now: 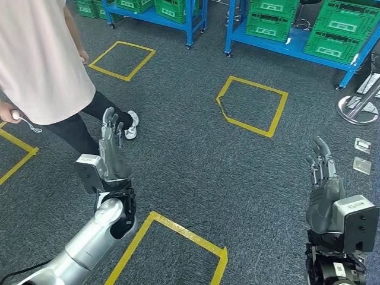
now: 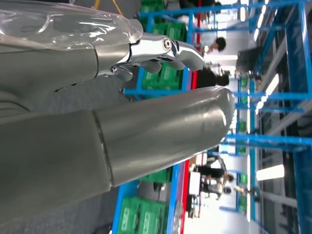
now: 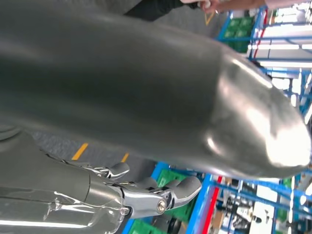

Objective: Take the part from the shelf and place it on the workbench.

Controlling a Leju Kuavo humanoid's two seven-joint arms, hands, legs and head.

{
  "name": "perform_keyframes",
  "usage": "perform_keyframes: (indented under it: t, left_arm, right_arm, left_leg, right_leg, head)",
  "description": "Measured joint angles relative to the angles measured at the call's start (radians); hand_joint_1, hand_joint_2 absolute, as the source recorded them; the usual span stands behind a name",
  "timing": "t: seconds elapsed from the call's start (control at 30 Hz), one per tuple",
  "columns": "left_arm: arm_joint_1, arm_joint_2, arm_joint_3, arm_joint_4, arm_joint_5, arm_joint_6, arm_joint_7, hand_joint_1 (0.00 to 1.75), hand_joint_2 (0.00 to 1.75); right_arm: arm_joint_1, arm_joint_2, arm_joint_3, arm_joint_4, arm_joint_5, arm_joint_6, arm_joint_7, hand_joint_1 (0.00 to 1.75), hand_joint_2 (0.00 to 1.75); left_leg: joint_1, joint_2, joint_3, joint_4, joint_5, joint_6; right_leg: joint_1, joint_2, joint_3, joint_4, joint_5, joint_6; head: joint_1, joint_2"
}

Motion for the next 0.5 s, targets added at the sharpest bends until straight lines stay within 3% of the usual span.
perform_keyframes:
  t: [0.07, 0.17, 0.5]
  left_arm:
    - [0.001, 0.000, 0.000, 0.000, 0.000, -0.001, 0.000, 0.00, 0.00]
    - [0.003, 0.000, 0.000, 0.000, 0.001, -0.004, 0.001, 0.00, 0.00]
    - [0.004, -0.001, 0.000, 0.000, 0.002, -0.006, 0.001, 0.00, 0.00]
  right_arm:
    - [0.001, 0.000, 0.000, 0.000, 0.000, 0.000, 0.000, 0.00, 0.00]
    - [0.002, 0.000, 0.000, 0.000, 0.001, -0.003, 0.001, 0.00, 0.00]
    - [0.003, 0.000, -0.001, 0.000, 0.004, -0.011, 0.003, 0.00, 0.00]
  left_leg:
    - [-0.001, -0.001, 0.001, -0.001, 0.000, -0.003]
    - [-0.002, -0.003, 0.001, -0.001, 0.001, 0.003]
    - [-0.002, -0.004, 0.001, 0.000, -0.002, 0.007]
  right_leg:
    - [0.000, -0.004, 0.002, -0.001, -0.003, -0.004]
    - [-0.001, -0.006, 0.006, -0.006, 0.001, 0.004]
    - [-0.002, -0.006, 0.009, -0.013, 0.002, 0.012]
  head:
    - [0.005, 0.000]
    - [0.010, 0.000]
    - [0.014, 0.000]
